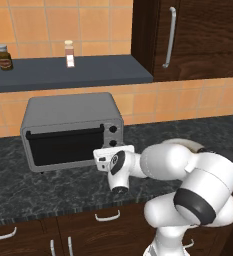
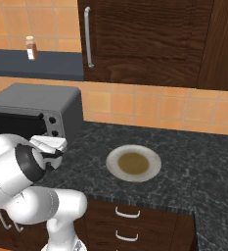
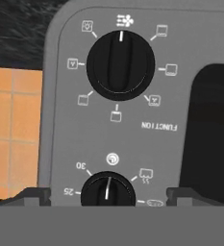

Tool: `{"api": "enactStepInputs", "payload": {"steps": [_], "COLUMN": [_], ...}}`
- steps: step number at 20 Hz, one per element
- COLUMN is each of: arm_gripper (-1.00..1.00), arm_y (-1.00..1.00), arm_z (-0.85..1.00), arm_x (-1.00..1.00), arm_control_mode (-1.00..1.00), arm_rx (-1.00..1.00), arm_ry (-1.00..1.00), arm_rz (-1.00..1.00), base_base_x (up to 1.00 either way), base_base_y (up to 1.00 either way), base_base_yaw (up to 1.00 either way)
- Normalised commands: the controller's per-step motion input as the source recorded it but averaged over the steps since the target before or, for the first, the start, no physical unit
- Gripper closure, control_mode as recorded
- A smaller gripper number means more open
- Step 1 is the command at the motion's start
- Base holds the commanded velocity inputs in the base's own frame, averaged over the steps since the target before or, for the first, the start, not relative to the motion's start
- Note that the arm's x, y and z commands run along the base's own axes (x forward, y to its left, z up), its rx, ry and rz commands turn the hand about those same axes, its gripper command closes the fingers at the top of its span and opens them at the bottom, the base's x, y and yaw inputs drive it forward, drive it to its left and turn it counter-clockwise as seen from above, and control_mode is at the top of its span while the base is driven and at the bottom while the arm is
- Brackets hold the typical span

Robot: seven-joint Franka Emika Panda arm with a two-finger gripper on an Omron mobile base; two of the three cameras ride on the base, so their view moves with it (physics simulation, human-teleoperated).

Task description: Pick up the kebab skewer and baguette bread, and place them inside the toaster oven. Close the toaster oven door and start by setting the timer.

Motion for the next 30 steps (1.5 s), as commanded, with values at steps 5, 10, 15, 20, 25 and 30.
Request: {"api": "enactStepInputs", "payload": {"steps": [5,10,15,20,25,30], "arm_gripper": [-1.0,1.0,1.0,1.0,1.0,1.0], "arm_y": [0.0,0.0,0.0,-0.02,0.0,0.0], "arm_z": [0.0,0.0,0.09,0.19,0.09,0.25], "arm_x": [0.04,0.0,0.0,0.0,0.09,0.04], "arm_control_mode": [-1.0,-1.0,-1.0,-1.0,-1.0,-1.0], "arm_rx": [0.0,0.0,0.0,0.0,0.01,0.14], "arm_ry": [-0.04,-0.08,-0.1,-0.04,0.0,0.03], "arm_rz": [0.0,0.0,0.0,0.0,0.0,0.0], "base_base_x": [0.0,0.0,0.0,0.0,0.0,0.0], "base_base_y": [0.0,0.0,0.0,0.0,0.0,0.0], "base_base_yaw": [0.0,0.0,0.0,0.0,0.0,0.0]}}
